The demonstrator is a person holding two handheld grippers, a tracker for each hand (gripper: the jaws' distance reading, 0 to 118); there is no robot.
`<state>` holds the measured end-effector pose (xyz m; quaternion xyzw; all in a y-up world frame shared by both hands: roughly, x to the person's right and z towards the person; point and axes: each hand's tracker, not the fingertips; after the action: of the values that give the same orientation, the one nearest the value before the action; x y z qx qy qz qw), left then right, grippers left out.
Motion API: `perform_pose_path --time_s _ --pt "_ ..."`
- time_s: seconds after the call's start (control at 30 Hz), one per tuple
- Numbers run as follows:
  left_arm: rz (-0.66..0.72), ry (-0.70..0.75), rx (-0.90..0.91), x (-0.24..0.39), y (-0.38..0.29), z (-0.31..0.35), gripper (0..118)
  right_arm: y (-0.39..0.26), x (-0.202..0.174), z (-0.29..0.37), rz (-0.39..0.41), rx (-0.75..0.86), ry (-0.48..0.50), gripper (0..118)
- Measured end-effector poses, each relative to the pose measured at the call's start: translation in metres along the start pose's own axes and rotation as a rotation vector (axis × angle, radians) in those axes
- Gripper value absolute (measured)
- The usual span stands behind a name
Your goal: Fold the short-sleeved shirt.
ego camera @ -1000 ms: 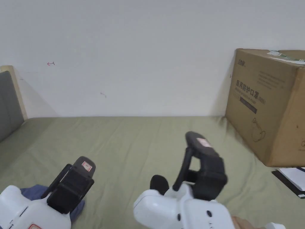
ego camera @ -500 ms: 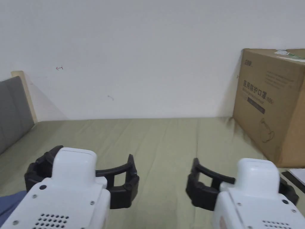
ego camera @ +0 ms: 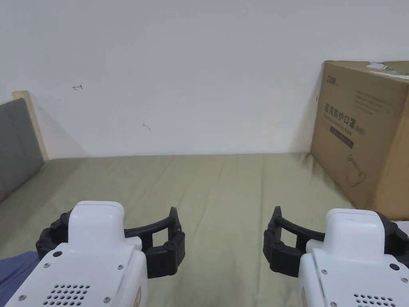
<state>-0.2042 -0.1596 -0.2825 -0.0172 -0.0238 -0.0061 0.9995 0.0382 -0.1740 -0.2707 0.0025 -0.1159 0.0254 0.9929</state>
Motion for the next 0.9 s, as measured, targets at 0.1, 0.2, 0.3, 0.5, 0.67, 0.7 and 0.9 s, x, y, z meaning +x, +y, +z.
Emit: perform_pose_path --time_s 0.1,0.2,0.3,0.5,0.67,0.7,0.9 --pt "-0.027 -0.001 0.005 0.0 0.0 0.001 118 -0.001 -0.003 0.0 0.065 0.004 -0.01 115" --pt "-0.028 0.004 -0.009 0.0 0.002 0.004 104 0.0 0.002 0.002 0.029 0.01 -0.004 76" --pt "-0.016 0.036 0.011 -0.001 0.0 0.004 7 0.003 0.01 -0.004 -0.036 -0.034 0.036 24" --pt "-0.062 0.04 -0.012 -0.006 -0.007 0.001 0 -0.002 0.008 -0.003 0.035 -0.013 0.009 0" --pt "-0.015 0.08 -0.014 -0.021 -0.005 0.001 0 0.002 -0.004 -0.009 0.03 -0.023 0.069 0" --pt "0.002 0.091 -0.019 -0.027 -0.003 0.003 0 0.003 -0.009 -0.01 0.037 -0.021 0.082 0" --pt "0.034 0.272 -0.025 -0.084 0.001 0.035 0 0.007 -0.065 -0.017 0.019 -0.016 0.278 0"
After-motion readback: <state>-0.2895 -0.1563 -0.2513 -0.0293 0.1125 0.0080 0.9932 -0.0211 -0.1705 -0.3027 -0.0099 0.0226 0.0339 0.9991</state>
